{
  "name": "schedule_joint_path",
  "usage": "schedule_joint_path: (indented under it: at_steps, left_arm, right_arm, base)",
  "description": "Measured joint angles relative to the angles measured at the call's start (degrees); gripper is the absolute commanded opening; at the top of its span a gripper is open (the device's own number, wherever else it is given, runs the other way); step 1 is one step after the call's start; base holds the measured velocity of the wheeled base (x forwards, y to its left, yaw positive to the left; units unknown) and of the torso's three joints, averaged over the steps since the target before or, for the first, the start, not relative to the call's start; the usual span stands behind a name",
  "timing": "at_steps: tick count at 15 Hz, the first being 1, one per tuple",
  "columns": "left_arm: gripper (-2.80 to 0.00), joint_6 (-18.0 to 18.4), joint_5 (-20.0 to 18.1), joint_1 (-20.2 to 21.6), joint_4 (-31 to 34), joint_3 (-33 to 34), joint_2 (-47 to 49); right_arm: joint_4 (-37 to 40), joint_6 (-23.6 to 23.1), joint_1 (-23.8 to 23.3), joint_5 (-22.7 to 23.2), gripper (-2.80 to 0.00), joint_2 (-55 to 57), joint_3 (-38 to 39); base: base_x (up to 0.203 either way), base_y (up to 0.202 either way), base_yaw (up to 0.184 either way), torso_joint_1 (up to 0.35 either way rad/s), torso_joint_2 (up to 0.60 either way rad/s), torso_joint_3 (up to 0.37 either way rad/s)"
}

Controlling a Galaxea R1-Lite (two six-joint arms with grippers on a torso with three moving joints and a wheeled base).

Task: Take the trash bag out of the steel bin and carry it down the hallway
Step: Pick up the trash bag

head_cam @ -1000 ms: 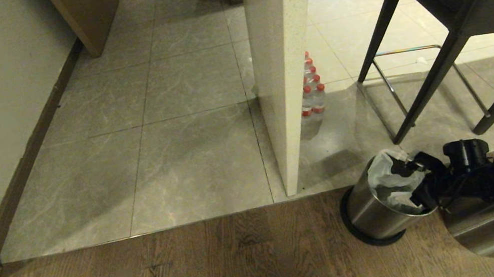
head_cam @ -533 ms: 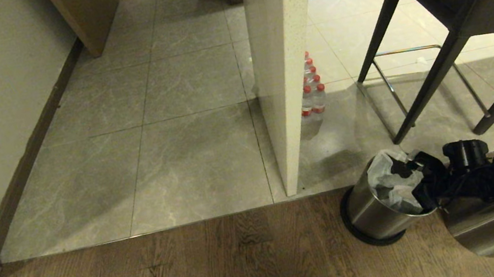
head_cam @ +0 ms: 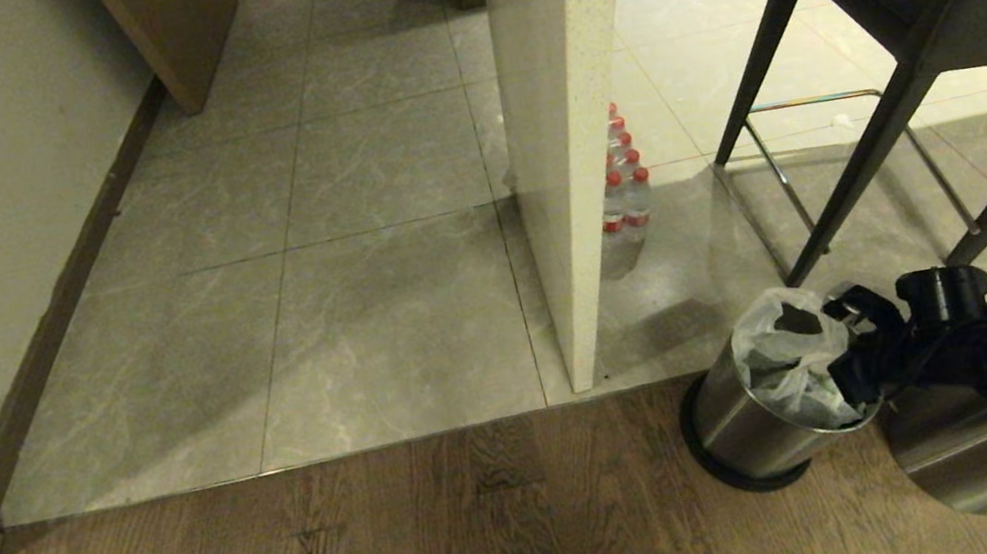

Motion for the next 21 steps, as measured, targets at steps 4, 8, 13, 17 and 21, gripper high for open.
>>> schedule_joint_path:
  at_steps: [4,8,13,17,21]
  left_arm:
    - [-2.8,0.0,0.0,0.0,0.0,0.0,0.0]
    - [-2.8,0.0,0.0,0.0,0.0,0.0,0.0]
    - [-2.8,0.0,0.0,0.0,0.0,0.0,0.0]
    - [-2.8,0.0,0.0,0.0,0.0,0.0,0.0]
    - [-2.8,0.0,0.0,0.0,0.0,0.0,0.0]
  right_arm:
    - [0.5,6.7,0.0,-0.3,-2.8,-8.1,5.3]
    - [0.6,14.3,0.1,-2.5,-2.8,-16.1,8.3]
    - [5.6,19.4,-0.1,-3.5,-2.8,-26.6,8.7]
    - [12.2,20.3,-0.5,-4.7,-2.8,-36.1,10.2]
    - [19.7,20.7,-0.8,-7.5,-2.8,-46.2,11.9]
  base:
    - [0.0,0.0,0.0,0.0,0.0,0.0]
    - [0.0,0.0,0.0,0.0,0.0,0.0]
    - [0.0,0.0,0.0,0.0,0.0,0.0]
    - [0.0,0.0,0.0,0.0,0.0,0.0]
    - [0.0,0.0,0.0,0.0,0.0,0.0]
